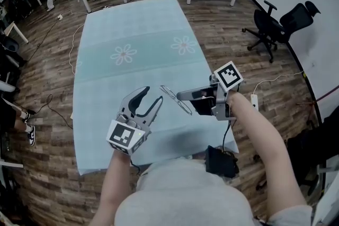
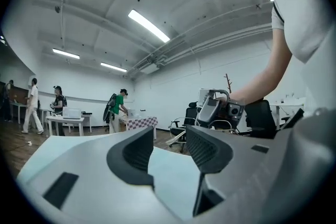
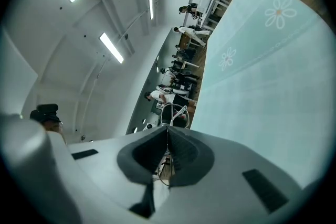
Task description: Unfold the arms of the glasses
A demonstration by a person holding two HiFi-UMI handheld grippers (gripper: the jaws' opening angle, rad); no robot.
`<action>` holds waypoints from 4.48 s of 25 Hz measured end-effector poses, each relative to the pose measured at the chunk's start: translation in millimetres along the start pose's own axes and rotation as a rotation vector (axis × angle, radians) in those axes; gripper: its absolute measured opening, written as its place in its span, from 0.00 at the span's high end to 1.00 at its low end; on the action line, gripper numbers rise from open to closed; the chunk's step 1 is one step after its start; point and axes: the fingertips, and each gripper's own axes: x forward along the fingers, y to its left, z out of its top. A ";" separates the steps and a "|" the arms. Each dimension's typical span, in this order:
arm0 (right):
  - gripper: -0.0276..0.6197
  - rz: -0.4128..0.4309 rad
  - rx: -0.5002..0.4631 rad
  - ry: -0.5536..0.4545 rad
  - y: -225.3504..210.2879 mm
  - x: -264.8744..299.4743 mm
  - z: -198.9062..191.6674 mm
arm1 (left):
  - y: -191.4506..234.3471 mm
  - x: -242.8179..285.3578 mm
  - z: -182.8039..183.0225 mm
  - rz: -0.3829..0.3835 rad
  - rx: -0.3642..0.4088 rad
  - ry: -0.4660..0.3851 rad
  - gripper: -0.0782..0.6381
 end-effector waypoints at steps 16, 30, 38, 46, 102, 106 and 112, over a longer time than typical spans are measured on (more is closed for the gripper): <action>0.94 0.041 0.010 0.038 8.8 -3.6 -8.3 | -12.6 12.5 -18.3 -0.228 0.008 0.055 0.67; 0.94 0.038 0.035 0.040 4.1 -7.9 -10.6 | -22.9 13.2 -17.9 -0.300 0.008 0.062 0.71; 0.94 0.059 0.032 0.066 10.0 -4.2 -18.4 | -24.0 10.8 -22.3 -0.336 -0.014 0.083 0.68; 0.94 0.038 0.038 0.043 5.9 -8.0 -19.5 | -33.5 4.6 -25.8 -0.375 -0.008 0.095 0.69; 0.94 -0.022 0.053 -0.168 -17.7 -40.5 16.2 | -59.3 -40.9 -12.0 -0.438 0.029 0.100 0.85; 0.94 -0.025 0.050 -0.182 -19.5 -43.4 20.2 | -63.2 -41.6 -11.4 -0.448 0.027 0.102 0.85; 0.94 -0.038 0.054 -0.220 -23.1 -47.2 27.9 | -71.7 -44.7 -9.8 -0.476 0.019 0.120 0.85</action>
